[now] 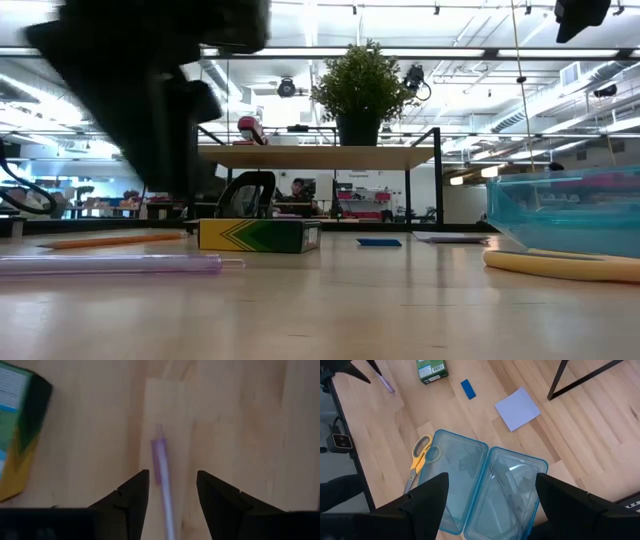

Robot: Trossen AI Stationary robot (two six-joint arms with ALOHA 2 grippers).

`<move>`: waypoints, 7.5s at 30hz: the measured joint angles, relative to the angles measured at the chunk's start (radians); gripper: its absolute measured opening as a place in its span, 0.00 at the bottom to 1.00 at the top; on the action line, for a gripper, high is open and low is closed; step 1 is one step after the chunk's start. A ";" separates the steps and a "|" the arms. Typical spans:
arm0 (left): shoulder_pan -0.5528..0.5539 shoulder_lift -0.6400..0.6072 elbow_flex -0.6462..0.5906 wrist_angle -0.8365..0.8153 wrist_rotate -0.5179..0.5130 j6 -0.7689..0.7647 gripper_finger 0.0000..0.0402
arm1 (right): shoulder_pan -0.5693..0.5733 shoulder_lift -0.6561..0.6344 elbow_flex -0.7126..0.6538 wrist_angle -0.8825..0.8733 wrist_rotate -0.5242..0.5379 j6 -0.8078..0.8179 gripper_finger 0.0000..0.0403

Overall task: Pack school essentials
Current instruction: Put the violet pen into the blue supply box, then move the blue supply box to the center of the table

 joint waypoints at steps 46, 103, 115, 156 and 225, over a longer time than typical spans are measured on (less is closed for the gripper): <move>0.069 0.085 -0.069 0.136 0.160 -0.015 0.29 | 0.000 0.000 0.000 -0.009 0.126 -0.031 0.76; 0.378 0.145 0.480 0.284 0.020 0.569 0.11 | 0.000 -0.027 0.000 -0.107 -0.117 0.118 0.76; 0.438 0.303 0.481 0.794 0.182 0.564 0.15 | 0.000 -0.100 0.000 -0.110 -0.201 0.357 0.76; 0.440 0.134 0.482 0.330 0.119 0.324 0.40 | 0.029 0.032 -0.091 0.008 -0.255 0.375 0.76; 0.225 -0.286 0.479 -0.664 -0.200 0.090 0.09 | 0.152 0.541 -0.458 0.863 0.087 -0.089 0.07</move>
